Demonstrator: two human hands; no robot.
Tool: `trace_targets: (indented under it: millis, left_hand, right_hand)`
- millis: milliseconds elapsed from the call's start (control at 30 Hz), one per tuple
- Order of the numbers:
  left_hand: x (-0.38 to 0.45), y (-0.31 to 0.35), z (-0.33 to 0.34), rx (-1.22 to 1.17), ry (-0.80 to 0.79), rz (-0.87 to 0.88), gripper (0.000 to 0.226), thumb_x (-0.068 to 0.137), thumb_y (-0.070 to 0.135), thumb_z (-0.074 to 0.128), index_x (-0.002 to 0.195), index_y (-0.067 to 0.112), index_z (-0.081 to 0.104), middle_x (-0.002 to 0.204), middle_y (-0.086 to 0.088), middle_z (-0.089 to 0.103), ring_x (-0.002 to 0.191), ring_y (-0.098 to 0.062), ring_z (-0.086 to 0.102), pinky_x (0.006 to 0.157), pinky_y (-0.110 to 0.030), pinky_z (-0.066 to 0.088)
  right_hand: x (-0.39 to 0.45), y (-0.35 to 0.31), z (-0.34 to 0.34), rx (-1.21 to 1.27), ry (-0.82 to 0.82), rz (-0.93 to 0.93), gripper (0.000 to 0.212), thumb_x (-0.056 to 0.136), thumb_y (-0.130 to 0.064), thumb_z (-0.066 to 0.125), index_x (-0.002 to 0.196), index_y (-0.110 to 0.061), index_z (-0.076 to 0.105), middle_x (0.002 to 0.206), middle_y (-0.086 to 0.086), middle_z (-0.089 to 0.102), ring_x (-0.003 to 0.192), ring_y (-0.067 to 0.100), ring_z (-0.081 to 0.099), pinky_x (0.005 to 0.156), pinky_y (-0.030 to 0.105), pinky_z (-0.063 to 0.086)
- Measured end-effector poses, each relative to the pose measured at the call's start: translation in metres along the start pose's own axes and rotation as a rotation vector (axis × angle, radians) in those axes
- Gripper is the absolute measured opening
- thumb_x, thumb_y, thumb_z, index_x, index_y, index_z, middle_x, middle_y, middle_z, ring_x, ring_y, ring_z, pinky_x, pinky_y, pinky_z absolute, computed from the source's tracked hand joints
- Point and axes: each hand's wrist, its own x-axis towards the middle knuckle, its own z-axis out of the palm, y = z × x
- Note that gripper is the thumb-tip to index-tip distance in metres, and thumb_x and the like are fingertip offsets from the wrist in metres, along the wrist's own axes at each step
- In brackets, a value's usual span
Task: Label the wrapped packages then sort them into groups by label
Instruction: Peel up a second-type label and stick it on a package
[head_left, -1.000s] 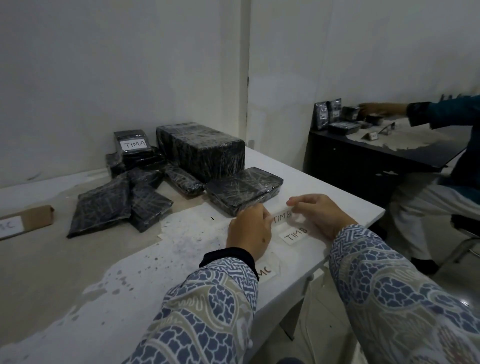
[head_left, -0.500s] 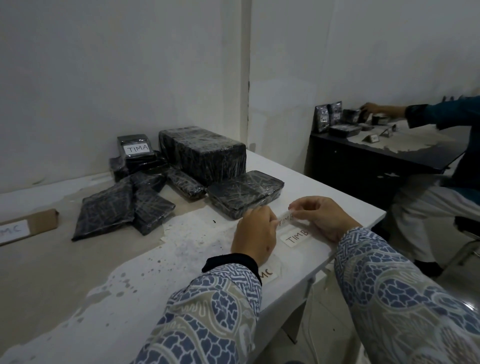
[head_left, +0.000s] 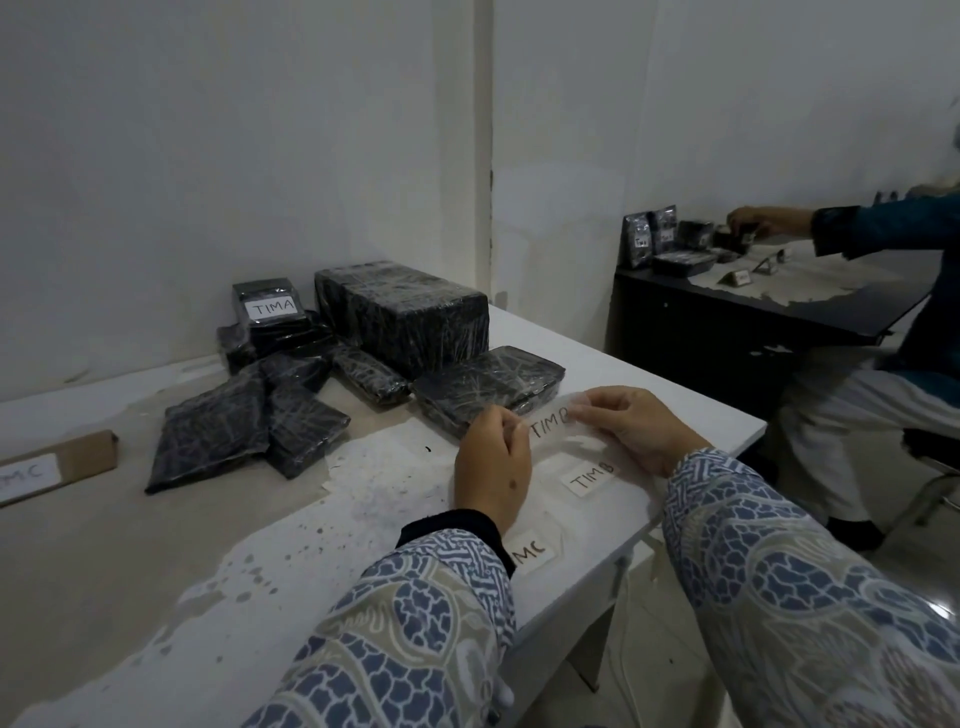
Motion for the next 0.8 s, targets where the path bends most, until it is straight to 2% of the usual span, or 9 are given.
trace_targets:
  millis: [67, 133, 200, 300, 333, 467, 567, 667, 800]
  left_hand:
    - [0.001, 0.005, 0.0, 0.022, -0.032, 0.044, 0.019, 0.093, 0.022, 0.049, 0.086, 0.007, 0.056, 0.082, -0.007, 0.059, 0.074, -0.021, 0.053, 0.064, -0.033, 0.044]
    - [0.006, 0.011, -0.004, 0.031, -0.02, 0.066, 0.019, 0.093, 0.023, 0.051, 0.086, 0.006, 0.058, 0.081, -0.005, 0.06, 0.071, -0.019, 0.053, 0.059, -0.026, 0.042]
    - [0.018, 0.016, -0.009, 0.042, -0.007, 0.074, 0.018, 0.092, 0.02, 0.052, 0.087, 0.004, 0.059, 0.083, -0.005, 0.061, 0.072, -0.017, 0.053, 0.055, -0.02, 0.04]
    - [0.041, 0.021, -0.019, 0.039, -0.021, 0.019, 0.014, 0.091, 0.014, 0.051, 0.093, 0.005, 0.062, 0.09, -0.005, 0.063, 0.08, -0.019, 0.058, 0.055, -0.018, 0.043]
    - [0.05, 0.02, -0.023, 0.033, -0.018, -0.006, 0.015, 0.09, 0.013, 0.052, 0.097, 0.006, 0.063, 0.092, -0.006, 0.063, 0.085, -0.021, 0.06, 0.057, -0.019, 0.045]
    - [0.078, 0.01, -0.035, 0.02, -0.042, -0.157, 0.029, 0.086, 0.011, 0.06, 0.115, 0.008, 0.055, 0.108, -0.019, 0.064, 0.095, -0.031, 0.061, 0.081, -0.033, 0.05]
    - [0.091, 0.0, -0.043, -0.011, -0.072, -0.28, 0.035, 0.083, 0.01, 0.066, 0.114, 0.01, 0.05, 0.11, -0.015, 0.06, 0.091, -0.027, 0.058, 0.079, -0.035, 0.049]
    - [0.099, -0.009, -0.046, -0.047, -0.073, -0.349, 0.037, 0.081, 0.008, 0.069, 0.114, 0.006, 0.052, 0.114, -0.017, 0.057, 0.102, -0.031, 0.057, 0.086, -0.037, 0.05]
    - [0.108, -0.014, -0.045, -0.07, -0.079, -0.394, 0.033, 0.081, 0.004, 0.068, 0.111, 0.0, 0.057, 0.11, -0.016, 0.058, 0.104, -0.031, 0.056, 0.087, -0.036, 0.051]
  right_hand:
    - [0.005, -0.003, 0.003, -0.084, 0.08, -0.056, 0.009, 0.083, -0.017, 0.067, 0.075, -0.015, 0.07, 0.082, 0.008, 0.071, 0.074, 0.019, 0.063, 0.061, 0.024, 0.05]
    - [0.01, -0.009, 0.005, -0.101, 0.124, -0.092, 0.014, 0.084, -0.018, 0.066, 0.071, -0.018, 0.068, 0.079, 0.004, 0.069, 0.073, 0.015, 0.058, 0.064, 0.024, 0.044]
    - [0.016, -0.018, 0.007, -0.073, 0.156, -0.125, 0.013, 0.085, -0.017, 0.064, 0.073, -0.015, 0.067, 0.077, 0.003, 0.067, 0.072, 0.011, 0.056, 0.064, 0.022, 0.043]
    - [0.031, -0.03, 0.01, -0.073, 0.205, -0.183, 0.012, 0.086, -0.015, 0.063, 0.08, -0.005, 0.067, 0.073, 0.001, 0.064, 0.062, 0.001, 0.054, 0.051, 0.007, 0.041]
    - [0.038, -0.034, 0.012, -0.089, 0.214, -0.192, 0.013, 0.085, -0.014, 0.064, 0.083, -0.002, 0.068, 0.073, 0.001, 0.064, 0.062, 0.001, 0.054, 0.051, 0.006, 0.041]
    - [0.062, -0.044, 0.023, -0.178, 0.194, -0.189, 0.018, 0.081, -0.013, 0.069, 0.087, 0.004, 0.07, 0.079, 0.006, 0.067, 0.075, 0.012, 0.059, 0.076, 0.024, 0.048]
    - [0.081, -0.044, 0.033, -0.284, 0.141, -0.168, 0.015, 0.081, -0.016, 0.069, 0.081, -0.001, 0.07, 0.081, 0.01, 0.068, 0.075, 0.016, 0.061, 0.072, 0.025, 0.05]
    - [0.099, -0.04, 0.041, -0.388, 0.126, -0.156, 0.025, 0.081, -0.019, 0.068, 0.079, 0.006, 0.07, 0.079, 0.015, 0.069, 0.073, 0.019, 0.06, 0.071, 0.032, 0.05]
    - [0.114, -0.035, 0.047, -0.466, 0.143, -0.109, 0.032, 0.08, -0.024, 0.069, 0.083, 0.008, 0.07, 0.09, 0.023, 0.071, 0.073, 0.021, 0.06, 0.081, 0.041, 0.054]
